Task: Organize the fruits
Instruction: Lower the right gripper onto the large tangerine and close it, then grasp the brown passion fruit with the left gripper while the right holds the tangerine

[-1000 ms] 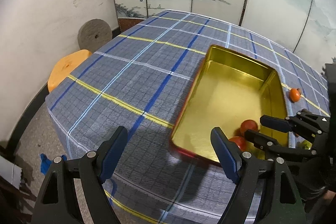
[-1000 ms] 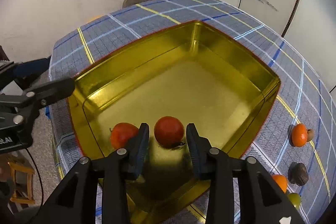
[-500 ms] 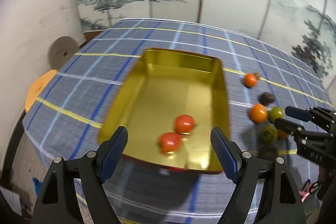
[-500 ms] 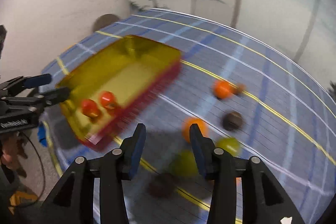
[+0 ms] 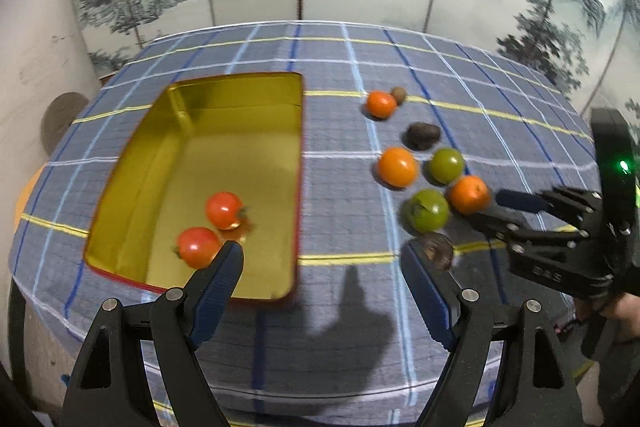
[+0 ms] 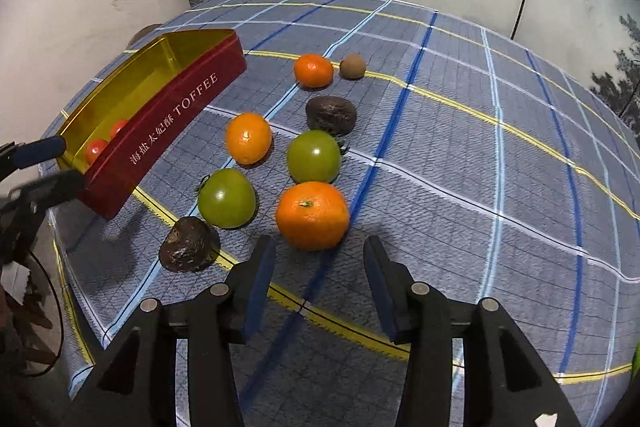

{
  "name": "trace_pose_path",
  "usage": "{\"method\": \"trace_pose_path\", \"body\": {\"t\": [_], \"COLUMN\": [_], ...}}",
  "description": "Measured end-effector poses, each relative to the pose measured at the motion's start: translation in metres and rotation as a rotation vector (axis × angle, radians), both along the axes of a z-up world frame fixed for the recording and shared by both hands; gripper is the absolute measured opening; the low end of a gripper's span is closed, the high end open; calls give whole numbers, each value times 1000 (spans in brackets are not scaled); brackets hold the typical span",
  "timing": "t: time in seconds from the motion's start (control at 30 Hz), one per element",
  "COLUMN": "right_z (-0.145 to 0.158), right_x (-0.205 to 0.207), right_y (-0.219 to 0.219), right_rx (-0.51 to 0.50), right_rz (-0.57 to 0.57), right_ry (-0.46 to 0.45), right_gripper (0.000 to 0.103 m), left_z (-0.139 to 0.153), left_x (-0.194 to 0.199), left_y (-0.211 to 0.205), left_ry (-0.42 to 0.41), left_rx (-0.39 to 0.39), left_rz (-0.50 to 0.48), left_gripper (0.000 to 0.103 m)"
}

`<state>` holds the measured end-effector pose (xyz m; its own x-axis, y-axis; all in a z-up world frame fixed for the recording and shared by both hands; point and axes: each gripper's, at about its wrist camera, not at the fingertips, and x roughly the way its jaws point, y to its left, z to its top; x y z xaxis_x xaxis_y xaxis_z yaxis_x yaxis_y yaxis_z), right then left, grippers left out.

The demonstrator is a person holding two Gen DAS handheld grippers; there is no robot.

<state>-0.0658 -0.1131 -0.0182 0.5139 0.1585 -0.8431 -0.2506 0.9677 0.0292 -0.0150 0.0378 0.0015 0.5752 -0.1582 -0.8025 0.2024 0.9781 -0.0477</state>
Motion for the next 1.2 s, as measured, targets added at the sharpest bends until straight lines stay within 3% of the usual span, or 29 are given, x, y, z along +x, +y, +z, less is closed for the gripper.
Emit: {"method": "trace_pose_path", "body": {"t": [0.4, 0.67, 0.93, 1.2], "right_z": [-15, -16, -15, -14], "right_x": [16, 17, 12, 10], "right_y": [9, 5, -28, -60], "right_rx": [-7, -2, -2, -4], "right_rz": [17, 7, -80, -158], "right_ry": [-5, -17, -10, -7], "right_gripper": [44, 38, 38, 38], "left_z": [-13, -11, -11, -25], "left_x": [-1, -2, -2, 11], "left_y": [-21, -24, -43, -63], "left_ry": [25, 13, 12, 88], "left_rx": [31, 35, 31, -14], "left_rz": [-51, -56, -99, -143], "left_gripper": [83, 83, 83, 83]}}
